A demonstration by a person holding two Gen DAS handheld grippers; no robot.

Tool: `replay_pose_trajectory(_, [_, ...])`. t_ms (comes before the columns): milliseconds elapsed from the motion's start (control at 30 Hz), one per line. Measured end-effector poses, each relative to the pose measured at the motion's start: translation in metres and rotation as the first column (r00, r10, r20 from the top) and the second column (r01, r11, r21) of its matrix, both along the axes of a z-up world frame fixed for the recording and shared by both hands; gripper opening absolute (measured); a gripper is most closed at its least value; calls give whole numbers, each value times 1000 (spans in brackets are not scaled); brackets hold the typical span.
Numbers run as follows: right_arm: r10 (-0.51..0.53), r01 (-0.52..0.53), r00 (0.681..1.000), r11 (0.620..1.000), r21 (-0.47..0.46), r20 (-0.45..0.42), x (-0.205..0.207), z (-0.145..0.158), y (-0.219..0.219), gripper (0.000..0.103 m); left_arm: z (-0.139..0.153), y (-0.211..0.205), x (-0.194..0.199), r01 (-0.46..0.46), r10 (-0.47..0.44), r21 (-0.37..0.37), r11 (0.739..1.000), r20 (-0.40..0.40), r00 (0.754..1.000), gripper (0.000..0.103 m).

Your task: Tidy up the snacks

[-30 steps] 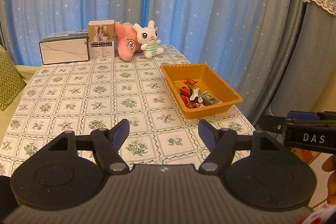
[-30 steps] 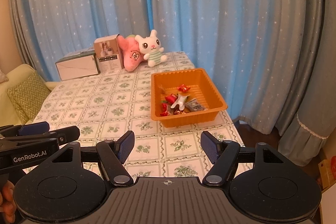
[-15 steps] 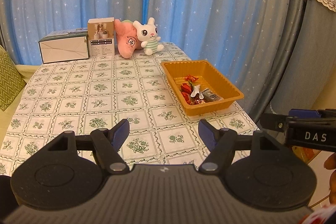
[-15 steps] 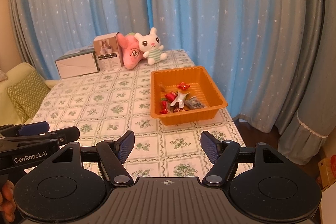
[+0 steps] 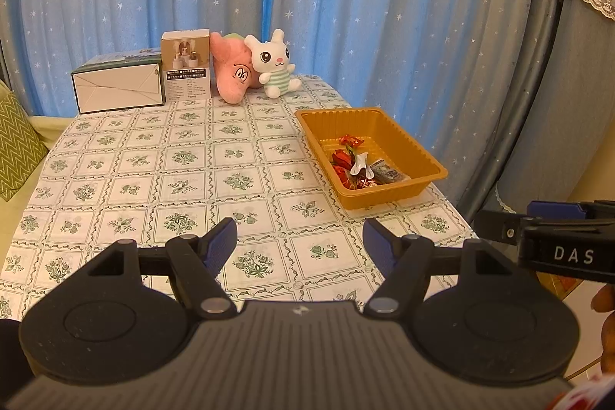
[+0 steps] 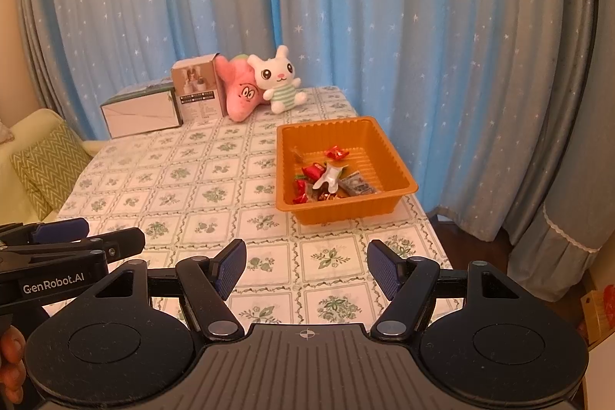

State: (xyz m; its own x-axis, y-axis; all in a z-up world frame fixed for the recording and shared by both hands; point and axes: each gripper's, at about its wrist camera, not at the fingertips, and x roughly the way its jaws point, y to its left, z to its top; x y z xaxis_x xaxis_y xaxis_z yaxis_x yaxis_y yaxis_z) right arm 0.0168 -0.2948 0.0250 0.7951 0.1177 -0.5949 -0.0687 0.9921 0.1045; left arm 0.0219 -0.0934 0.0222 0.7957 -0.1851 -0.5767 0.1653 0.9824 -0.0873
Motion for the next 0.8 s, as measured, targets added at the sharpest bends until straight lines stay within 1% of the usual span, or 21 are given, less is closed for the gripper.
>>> replay_pose_trajectory(800, [-8,8,1000,1000,4,-6,0,-3,0,69,-3,1,-2,-4,4,-1,1000,-12,1000,70])
